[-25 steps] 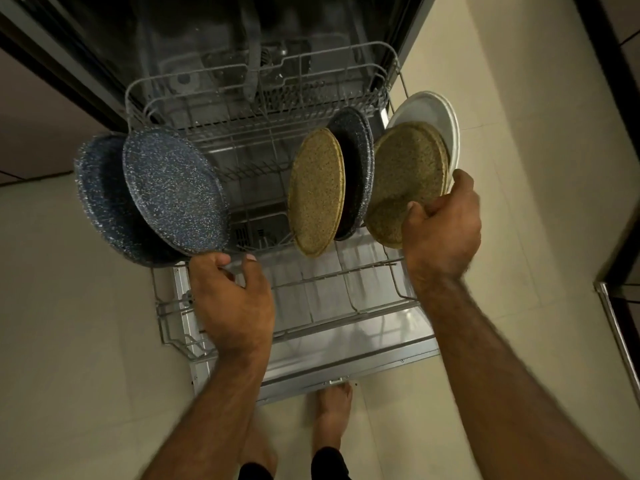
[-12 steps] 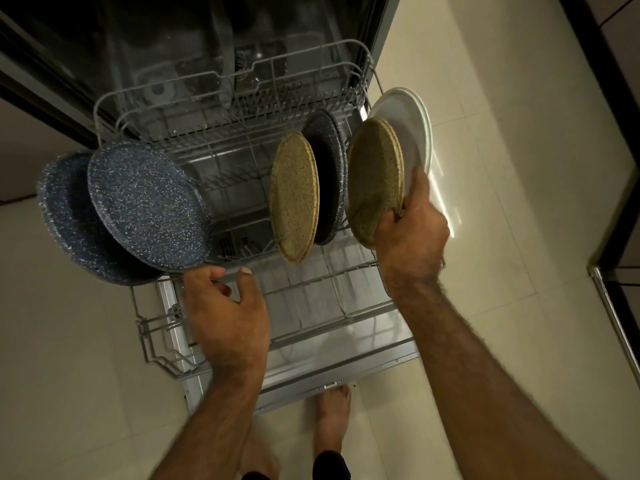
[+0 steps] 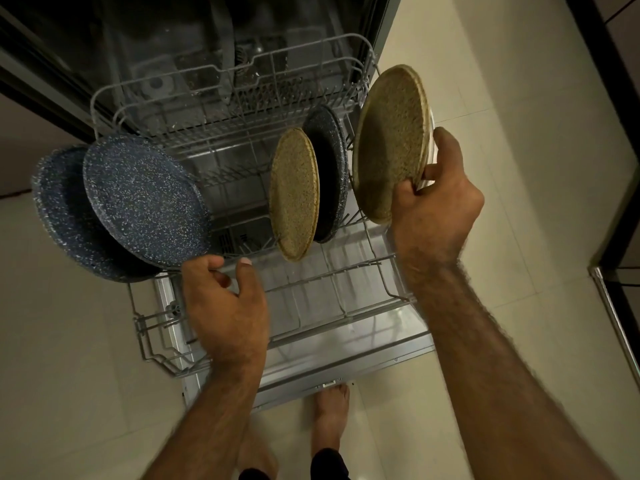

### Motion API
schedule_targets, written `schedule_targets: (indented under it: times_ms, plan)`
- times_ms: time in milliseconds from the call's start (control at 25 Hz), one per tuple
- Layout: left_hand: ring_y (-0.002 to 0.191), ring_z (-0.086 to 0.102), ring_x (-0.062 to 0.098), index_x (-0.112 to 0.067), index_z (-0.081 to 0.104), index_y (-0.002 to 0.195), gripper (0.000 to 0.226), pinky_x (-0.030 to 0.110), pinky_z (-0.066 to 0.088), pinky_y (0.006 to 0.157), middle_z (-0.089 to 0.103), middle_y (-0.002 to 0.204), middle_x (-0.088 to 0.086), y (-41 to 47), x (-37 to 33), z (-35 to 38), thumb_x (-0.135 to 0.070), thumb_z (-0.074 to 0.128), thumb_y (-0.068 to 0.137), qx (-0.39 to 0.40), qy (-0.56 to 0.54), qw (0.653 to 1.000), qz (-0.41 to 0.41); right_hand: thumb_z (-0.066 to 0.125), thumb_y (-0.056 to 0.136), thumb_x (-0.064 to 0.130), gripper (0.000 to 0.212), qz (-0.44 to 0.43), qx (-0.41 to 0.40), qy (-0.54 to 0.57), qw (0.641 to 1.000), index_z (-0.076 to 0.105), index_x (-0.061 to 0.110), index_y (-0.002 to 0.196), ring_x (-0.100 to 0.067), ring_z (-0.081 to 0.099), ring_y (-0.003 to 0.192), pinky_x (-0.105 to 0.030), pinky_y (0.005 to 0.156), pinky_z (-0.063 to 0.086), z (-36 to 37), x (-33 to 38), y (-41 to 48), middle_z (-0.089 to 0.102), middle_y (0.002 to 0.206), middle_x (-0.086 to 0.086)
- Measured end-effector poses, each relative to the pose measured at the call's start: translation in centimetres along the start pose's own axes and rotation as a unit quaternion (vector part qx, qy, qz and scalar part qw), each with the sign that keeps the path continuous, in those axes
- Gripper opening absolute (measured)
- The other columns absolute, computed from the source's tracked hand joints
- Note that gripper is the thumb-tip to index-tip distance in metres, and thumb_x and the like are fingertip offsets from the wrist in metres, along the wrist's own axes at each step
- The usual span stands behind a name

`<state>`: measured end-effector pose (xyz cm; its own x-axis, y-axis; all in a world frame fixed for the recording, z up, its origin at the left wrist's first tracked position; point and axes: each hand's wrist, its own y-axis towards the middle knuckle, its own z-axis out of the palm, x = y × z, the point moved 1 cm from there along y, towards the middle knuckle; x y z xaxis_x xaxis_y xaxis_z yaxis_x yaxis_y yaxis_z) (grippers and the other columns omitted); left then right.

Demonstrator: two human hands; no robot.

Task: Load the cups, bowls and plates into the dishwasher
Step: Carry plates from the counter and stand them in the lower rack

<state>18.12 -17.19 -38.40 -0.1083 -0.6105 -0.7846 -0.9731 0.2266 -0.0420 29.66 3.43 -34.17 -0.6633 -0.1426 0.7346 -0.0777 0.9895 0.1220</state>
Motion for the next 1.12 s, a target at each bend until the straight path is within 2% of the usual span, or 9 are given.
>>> schedule_targets:
  times_ms: [120, 280, 440, 560, 680, 800, 920, 1040, 1120]
  plan:
    - [0.078, 0.058, 0.026, -0.018, 0.052, 0.106, 0.026, 0.026, 0.044, 0.066, 0.057, 0.087, 0.01, 0.3, -0.2, 0.1, -0.035, 0.066, 0.091, 0.003, -0.005, 1.0, 0.002, 0.065, 0.085, 0.007, 0.067, -0.007, -0.01, 0.007, 1.0, 0.047, 0.025, 0.147, -0.011, 0.069, 0.081, -0.019, 0.077, 0.056, -0.5, 0.4, 0.0, 0.061, 0.093, 0.013]
    - [0.079, 0.061, 0.026, -0.017, 0.053, 0.108, 0.029, 0.032, 0.051, 0.066, 0.061, 0.09, 0.01, 0.4, -0.6, 0.1, -0.037, 0.065, 0.092, -0.001, -0.008, 1.0, 0.013, 0.067, 0.086, 0.01, 0.068, -0.013, 0.019, 0.003, 1.0, 0.045, 0.028, 0.147, -0.012, 0.07, 0.086, -0.034, 0.078, 0.063, 1.0, -0.1, -0.3, 0.069, 0.1, 0.005]
    - [0.08, 0.06, 0.026, -0.014, 0.054, 0.109, 0.03, 0.035, 0.053, 0.068, 0.061, 0.093, 0.012, 0.9, -1.1, 0.4, -0.037, 0.064, 0.092, 0.006, -0.025, 0.999, 0.03, 0.069, 0.087, 0.011, 0.067, -0.032, 0.04, -0.055, 0.997, 0.045, 0.028, 0.147, -0.013, 0.068, 0.087, -0.023, 0.082, 0.055, 1.9, -0.9, -0.3, 0.072, 0.102, 0.001]
    - [0.079, 0.06, 0.026, -0.012, 0.054, 0.11, 0.031, 0.043, 0.054, 0.07, 0.061, 0.091, 0.013, 1.2, -1.1, 0.6, -0.036, 0.064, 0.093, 0.003, -0.023, 0.999, 0.035, 0.068, 0.086, 0.011, 0.068, -0.022, 0.07, -0.056, 0.996, 0.043, 0.028, 0.147, -0.014, 0.068, 0.089, -0.026, 0.081, 0.058, 1.6, -1.9, -0.7, 0.072, 0.105, 0.0]
    - [0.078, 0.06, 0.024, -0.012, 0.054, 0.11, 0.031, 0.039, 0.054, 0.069, 0.061, 0.091, 0.011, 1.0, -1.3, 0.5, -0.035, 0.065, 0.093, 0.005, -0.031, 0.999, 0.033, 0.066, 0.089, 0.01, 0.065, -0.035, 0.108, -0.078, 0.991, 0.041, 0.025, 0.148, -0.018, 0.069, 0.09, -0.026, 0.079, 0.058, 2.0, -2.8, -2.3, 0.072, 0.107, -0.004]
    - [0.079, 0.06, 0.023, -0.011, 0.055, 0.11, 0.031, 0.033, 0.052, 0.067, 0.061, 0.091, 0.009, 0.4, -1.0, 0.4, -0.035, 0.065, 0.092, 0.008, -0.031, 0.999, 0.036, 0.067, 0.091, 0.012, 0.063, -0.041, 0.088, -0.072, 0.993, 0.042, 0.023, 0.147, -0.019, 0.068, 0.092, -0.031, 0.084, 0.059, 2.5, -3.2, -2.6, 0.071, 0.108, -0.006]
    - [0.079, 0.061, 0.022, -0.011, 0.055, 0.109, 0.031, 0.019, 0.045, 0.063, 0.062, 0.092, 0.008, -0.1, -0.4, 0.1, -0.035, 0.065, 0.093, 0.017, -0.03, 0.999, 0.027, 0.067, 0.092, 0.014, 0.063, -0.02, 0.105, -0.066, 0.992, 0.039, 0.025, 0.147, -0.015, 0.068, 0.092, -0.029, 0.084, 0.057, 2.3, -3.9, -2.8, 0.071, 0.108, -0.003]
    - [0.08, 0.061, 0.023, -0.015, 0.054, 0.107, 0.025, 0.012, 0.043, 0.063, 0.062, 0.094, 0.011, -0.6, -0.1, -0.3, -0.033, 0.066, 0.093, 0.025, -0.034, 0.999, 0.023, 0.07, 0.09, 0.015, 0.069, -0.001, 0.137, -0.062, 0.989, 0.034, 0.031, 0.147, -0.015, 0.069, 0.096, -0.035, 0.086, 0.06, 2.0, -4.7, -3.6, 0.07, 0.113, -0.001]
    - [0.081, 0.061, 0.023, -0.017, 0.053, 0.107, 0.024, 0.014, 0.045, 0.064, 0.062, 0.094, 0.012, -0.9, 0.1, -0.7, -0.033, 0.066, 0.093, 0.032, -0.039, 0.998, 0.027, 0.076, 0.088, 0.016, 0.078, 0.016, 0.136, -0.048, 0.989, 0.032, 0.029, 0.15, -0.016, 0.068, 0.103, -0.039, 0.09, 0.06, 1.9, -5.0, -4.1, 0.067, 0.122, -0.002]
